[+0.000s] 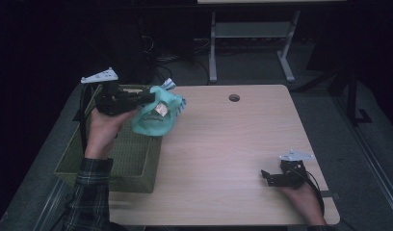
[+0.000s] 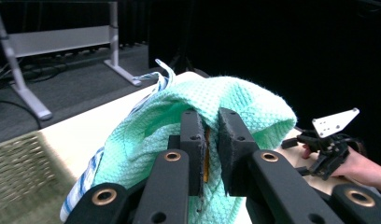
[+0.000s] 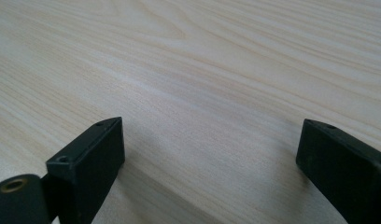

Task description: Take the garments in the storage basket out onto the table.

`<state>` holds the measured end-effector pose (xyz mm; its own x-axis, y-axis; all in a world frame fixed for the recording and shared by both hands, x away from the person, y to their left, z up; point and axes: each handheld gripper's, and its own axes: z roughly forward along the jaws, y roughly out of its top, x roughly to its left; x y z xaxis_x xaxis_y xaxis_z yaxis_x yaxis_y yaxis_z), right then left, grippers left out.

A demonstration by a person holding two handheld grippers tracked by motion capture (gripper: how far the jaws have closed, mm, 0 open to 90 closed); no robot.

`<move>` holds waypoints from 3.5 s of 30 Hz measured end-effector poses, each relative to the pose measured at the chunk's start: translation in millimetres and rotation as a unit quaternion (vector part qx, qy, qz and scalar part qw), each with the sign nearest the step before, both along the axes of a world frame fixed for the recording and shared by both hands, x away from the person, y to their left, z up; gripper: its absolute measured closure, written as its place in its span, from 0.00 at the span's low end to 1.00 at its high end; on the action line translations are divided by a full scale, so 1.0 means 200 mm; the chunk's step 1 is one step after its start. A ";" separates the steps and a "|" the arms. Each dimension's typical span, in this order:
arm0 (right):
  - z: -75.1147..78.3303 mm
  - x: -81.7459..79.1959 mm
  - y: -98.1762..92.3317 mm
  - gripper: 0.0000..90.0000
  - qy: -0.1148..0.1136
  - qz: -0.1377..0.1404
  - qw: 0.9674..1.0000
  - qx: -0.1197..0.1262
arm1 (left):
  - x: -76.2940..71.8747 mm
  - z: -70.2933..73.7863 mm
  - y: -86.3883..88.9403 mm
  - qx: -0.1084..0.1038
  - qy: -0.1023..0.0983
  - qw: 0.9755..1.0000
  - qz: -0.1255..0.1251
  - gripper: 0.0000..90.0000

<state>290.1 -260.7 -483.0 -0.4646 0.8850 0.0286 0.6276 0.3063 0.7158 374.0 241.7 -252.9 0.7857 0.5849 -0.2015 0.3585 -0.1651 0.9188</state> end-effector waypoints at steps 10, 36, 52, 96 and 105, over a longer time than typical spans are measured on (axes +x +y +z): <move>0.00 0.00 0.00 0.08 0.000 0.001 1.000 -0.001 | 0.01 -0.04 -0.16 0.001 -0.001 1.000 -0.031 0.90; 0.00 0.00 0.00 0.08 0.000 0.001 1.000 -0.001 | 0.00 -0.19 -0.52 0.014 0.007 0.996 -0.092 0.90; 0.00 0.00 0.00 0.08 0.000 0.001 1.000 0.000 | -0.01 -0.34 -0.70 0.017 0.023 0.994 -0.110 0.90; 0.00 0.00 0.00 0.08 0.000 0.001 1.000 -0.002 | 0.05 -0.95 -1.05 0.146 0.108 0.974 -0.138 0.88; 0.00 0.00 0.00 0.08 0.000 0.002 1.000 -0.002 | 0.05 -1.01 -1.07 0.171 0.114 0.969 -0.137 0.76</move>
<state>290.0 -261.0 -483.1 -0.4675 0.8836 0.0253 0.6266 0.3110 0.7146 383.8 27.7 -454.7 0.8788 0.4237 -0.2194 0.4456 -0.5645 0.6948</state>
